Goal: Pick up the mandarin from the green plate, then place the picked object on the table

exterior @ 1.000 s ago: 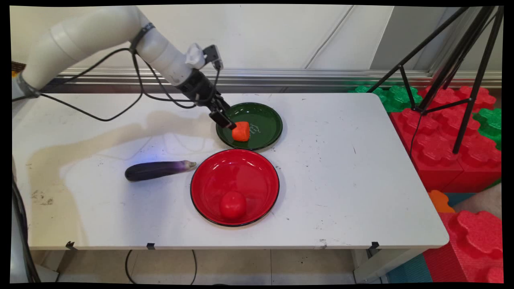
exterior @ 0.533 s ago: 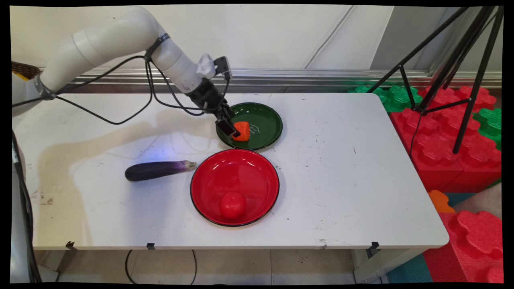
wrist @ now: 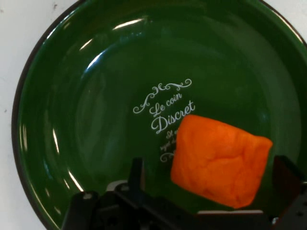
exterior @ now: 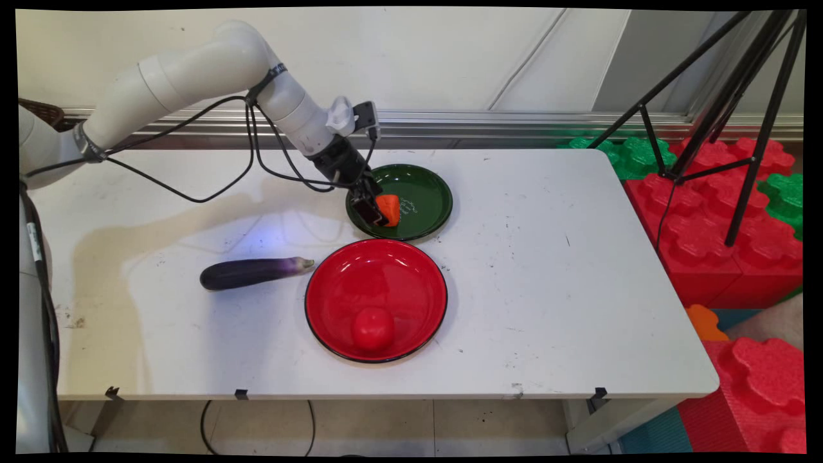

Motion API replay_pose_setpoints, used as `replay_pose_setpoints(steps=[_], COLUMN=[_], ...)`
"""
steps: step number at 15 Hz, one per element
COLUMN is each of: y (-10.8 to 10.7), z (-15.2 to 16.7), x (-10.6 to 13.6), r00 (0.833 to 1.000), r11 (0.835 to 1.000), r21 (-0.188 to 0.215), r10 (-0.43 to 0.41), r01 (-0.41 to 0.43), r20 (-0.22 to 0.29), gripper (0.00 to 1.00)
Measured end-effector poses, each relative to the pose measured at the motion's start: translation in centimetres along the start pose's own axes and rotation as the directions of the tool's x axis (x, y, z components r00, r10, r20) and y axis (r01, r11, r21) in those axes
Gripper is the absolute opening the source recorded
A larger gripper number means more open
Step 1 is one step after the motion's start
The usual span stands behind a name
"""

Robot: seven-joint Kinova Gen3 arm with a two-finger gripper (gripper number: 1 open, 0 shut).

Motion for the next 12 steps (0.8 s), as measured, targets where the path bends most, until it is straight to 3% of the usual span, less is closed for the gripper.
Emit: replay_pose_setpoints(steps=[5,6,12], y=[-0.34,-0.42,-0.86], z=[0.8,0.9,1.04], x=[0.21,0.29,0.77], r00=[1.0,1.0,0.999], r11=[1.0,1.0,0.999], r21=[-0.001,0.0,0.007], r10=[0.026,0.03,0.034], r01=[-0.026,-0.03,-0.034], r20=[0.006,0.005,-0.008], gripper=[1.0,0.0,0.0])
